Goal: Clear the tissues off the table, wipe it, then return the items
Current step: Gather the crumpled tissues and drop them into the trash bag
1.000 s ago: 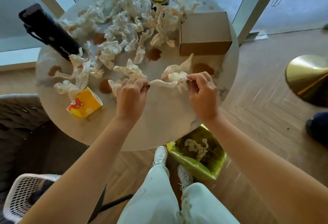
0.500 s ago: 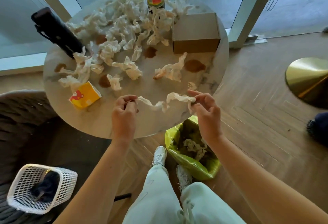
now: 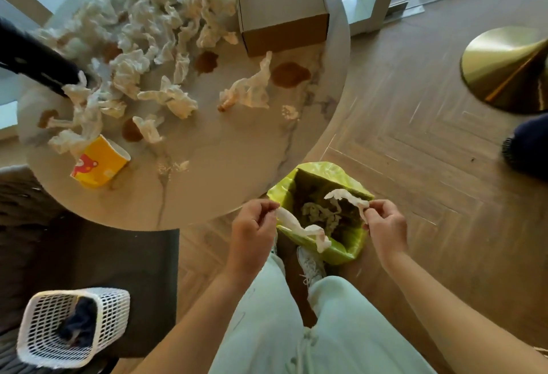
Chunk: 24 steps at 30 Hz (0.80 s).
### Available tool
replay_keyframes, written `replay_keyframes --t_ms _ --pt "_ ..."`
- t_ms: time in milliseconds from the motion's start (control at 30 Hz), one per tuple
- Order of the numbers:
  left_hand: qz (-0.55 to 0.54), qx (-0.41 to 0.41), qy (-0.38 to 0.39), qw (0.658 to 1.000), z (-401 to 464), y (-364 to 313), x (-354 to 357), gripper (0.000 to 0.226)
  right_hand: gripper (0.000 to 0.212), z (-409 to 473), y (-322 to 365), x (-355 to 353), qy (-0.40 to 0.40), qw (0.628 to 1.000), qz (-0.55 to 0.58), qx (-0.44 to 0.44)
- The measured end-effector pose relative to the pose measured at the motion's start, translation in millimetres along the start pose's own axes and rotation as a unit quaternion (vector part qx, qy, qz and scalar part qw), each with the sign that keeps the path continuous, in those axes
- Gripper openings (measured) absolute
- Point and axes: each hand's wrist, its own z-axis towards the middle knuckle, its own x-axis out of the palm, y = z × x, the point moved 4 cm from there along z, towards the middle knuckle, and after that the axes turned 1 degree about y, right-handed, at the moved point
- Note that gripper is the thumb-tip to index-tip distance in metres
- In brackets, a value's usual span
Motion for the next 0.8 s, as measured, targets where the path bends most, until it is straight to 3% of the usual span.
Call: replay_keyframes --t_ms 133,333,633,800 --pt "0.079 0.007 0.062 0.995 19.0 33.6 42.0 0.015 0.007 23.8 -60.1 7.3 0.024 0.989 -0.123 0.081" --pt "0.184 0.005 0.141 0.973 56.6 90.5 97.8 0.016 0.021 55.7 -116.1 31.0 0.051 0.964 -0.188 0.183" --pt "0.219 -0.024 0.249 0.943 93.8 127.6 152.2 0.037 0.052 77.2 -137.1 54.9 0.143 0.929 -0.281 0.192" --pt "0.215 -0.048 0.263 0.939 94.8 111.9 139.6 0.040 0.054 69.0 -114.4 45.0 0.143 0.933 -0.286 0.164"
